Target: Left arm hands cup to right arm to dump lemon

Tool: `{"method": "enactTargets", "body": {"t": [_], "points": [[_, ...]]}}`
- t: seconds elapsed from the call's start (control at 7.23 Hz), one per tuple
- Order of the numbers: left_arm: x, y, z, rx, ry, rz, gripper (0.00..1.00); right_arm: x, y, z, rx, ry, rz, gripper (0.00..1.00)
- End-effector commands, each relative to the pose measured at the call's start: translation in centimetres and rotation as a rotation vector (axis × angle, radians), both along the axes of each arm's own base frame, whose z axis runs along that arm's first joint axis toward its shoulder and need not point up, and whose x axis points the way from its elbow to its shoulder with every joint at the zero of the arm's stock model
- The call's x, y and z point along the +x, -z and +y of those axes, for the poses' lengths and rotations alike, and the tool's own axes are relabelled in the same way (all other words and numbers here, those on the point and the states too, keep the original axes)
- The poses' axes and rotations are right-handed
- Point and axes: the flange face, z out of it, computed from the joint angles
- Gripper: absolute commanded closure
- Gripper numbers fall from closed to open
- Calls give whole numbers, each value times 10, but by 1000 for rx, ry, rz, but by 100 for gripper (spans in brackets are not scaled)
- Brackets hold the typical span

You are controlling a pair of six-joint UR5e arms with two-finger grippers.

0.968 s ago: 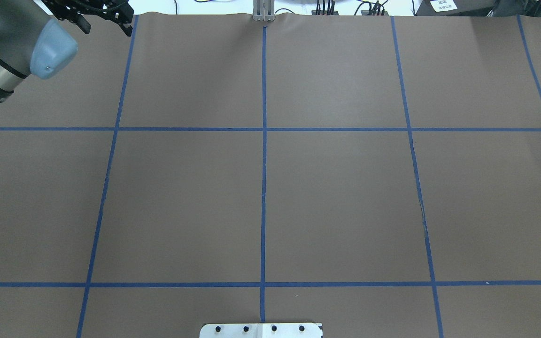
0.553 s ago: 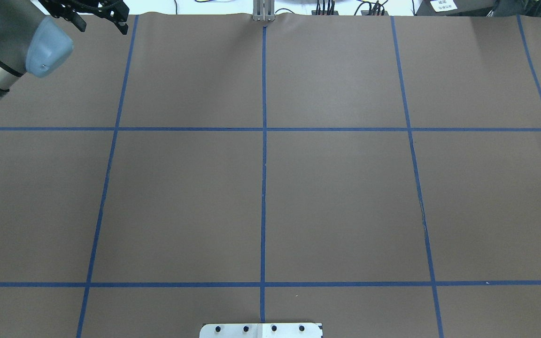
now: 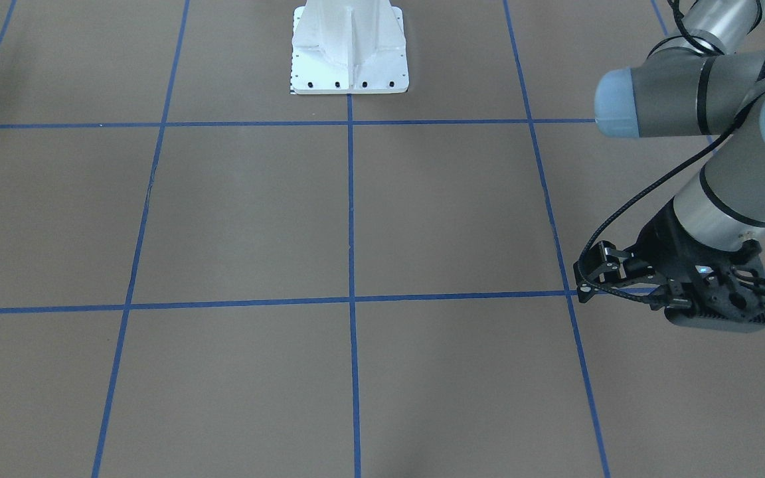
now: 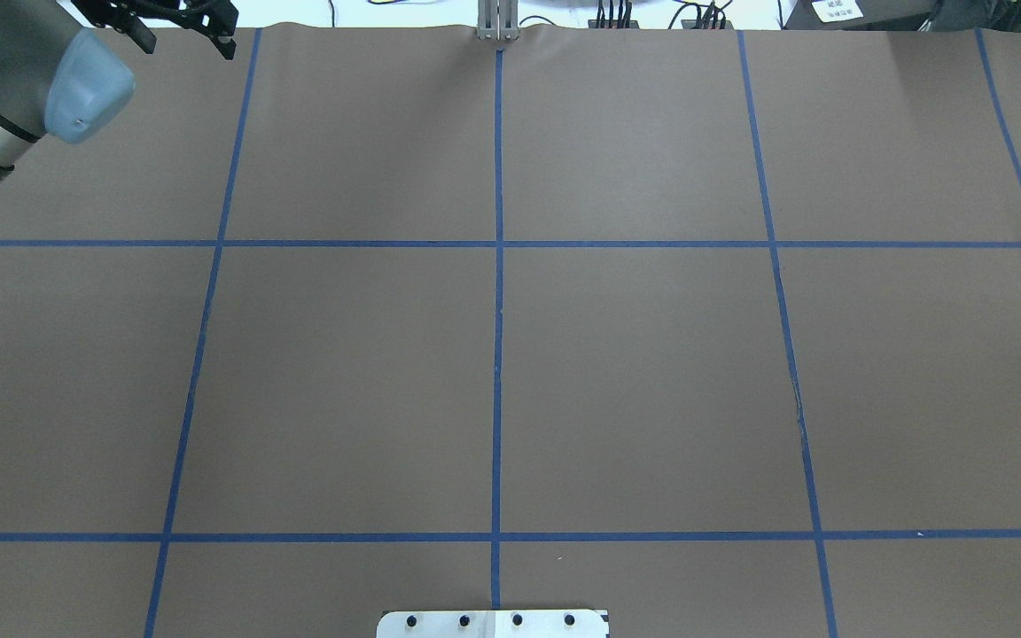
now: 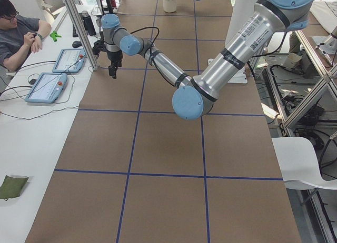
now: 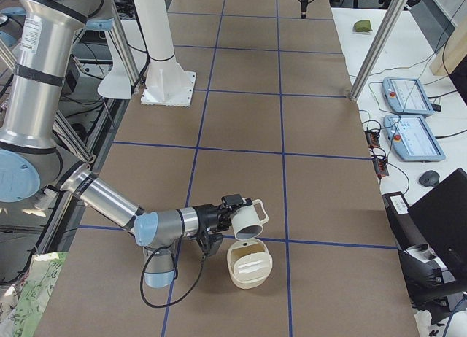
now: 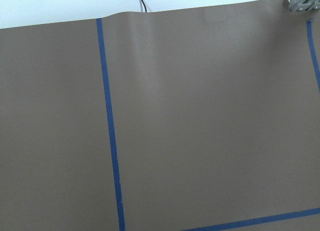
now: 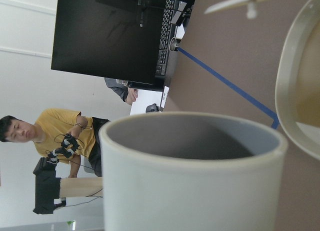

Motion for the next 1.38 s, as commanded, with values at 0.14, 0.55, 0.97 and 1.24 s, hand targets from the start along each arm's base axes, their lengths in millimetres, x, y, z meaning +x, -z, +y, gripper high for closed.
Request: {"method": "enactTargets", "body": {"t": [0.14,0.55,0.97,1.24], "points": [[-7,-5,-4,13,10,-40,0,10,2,-5,-145,-35,-290,89],[-5,-1,-3,23,13,-47,0,26,-2,-17,-219,-91,-440,89],[-3,2,-3,34,19,-56,0,28,-2,-17,-287,-91,-563,87],[-3,2,-3,33,20,-56,0,32,-1,-5,-302,-80,-688,87]]}}
